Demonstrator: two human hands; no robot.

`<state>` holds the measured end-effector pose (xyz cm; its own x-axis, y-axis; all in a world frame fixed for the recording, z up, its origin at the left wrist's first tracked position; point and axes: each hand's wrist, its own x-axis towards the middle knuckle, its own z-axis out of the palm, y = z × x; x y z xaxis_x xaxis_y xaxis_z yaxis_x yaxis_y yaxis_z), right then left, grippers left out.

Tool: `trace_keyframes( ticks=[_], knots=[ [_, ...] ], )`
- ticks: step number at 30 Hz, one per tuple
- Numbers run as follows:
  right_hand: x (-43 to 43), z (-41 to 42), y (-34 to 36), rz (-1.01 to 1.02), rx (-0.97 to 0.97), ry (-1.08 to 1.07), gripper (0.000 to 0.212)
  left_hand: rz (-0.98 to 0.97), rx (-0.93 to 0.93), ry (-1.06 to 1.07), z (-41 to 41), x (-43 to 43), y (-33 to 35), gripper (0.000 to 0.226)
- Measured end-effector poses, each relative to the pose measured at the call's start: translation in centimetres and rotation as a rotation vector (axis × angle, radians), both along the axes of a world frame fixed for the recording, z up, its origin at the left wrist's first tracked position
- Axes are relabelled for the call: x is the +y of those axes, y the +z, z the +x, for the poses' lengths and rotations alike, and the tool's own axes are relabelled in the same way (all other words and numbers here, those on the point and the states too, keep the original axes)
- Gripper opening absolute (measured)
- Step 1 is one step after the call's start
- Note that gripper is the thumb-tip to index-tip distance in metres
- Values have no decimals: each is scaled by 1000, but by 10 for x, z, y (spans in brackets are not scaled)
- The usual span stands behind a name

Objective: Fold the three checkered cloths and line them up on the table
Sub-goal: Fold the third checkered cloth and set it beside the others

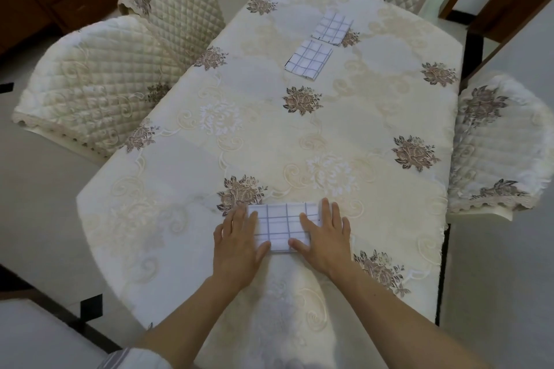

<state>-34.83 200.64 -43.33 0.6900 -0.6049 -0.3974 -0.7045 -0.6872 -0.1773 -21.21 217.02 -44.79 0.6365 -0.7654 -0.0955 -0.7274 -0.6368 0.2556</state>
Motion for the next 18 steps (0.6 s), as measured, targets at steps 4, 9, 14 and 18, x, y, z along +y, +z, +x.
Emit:
trace_keyframes(
  ticks=[4, 9, 14, 18],
  knots=[
    [2, -4, -4, -82, -20, 18, 70, 156, 79, 23, 3, -7, -7, 78],
    [-1, -7, -8, -79, 0, 26, 71, 208, 114, -44, 19, 13, -3, 81],
    [-1, -8, -9, -74, -2, 25, 72, 129, 31, -262, 33, 20, 4, 59],
    [0, -6, -8, -70, -4, 27, 72, 161, -134, -478, 32, 8, 15, 48]
  ],
)
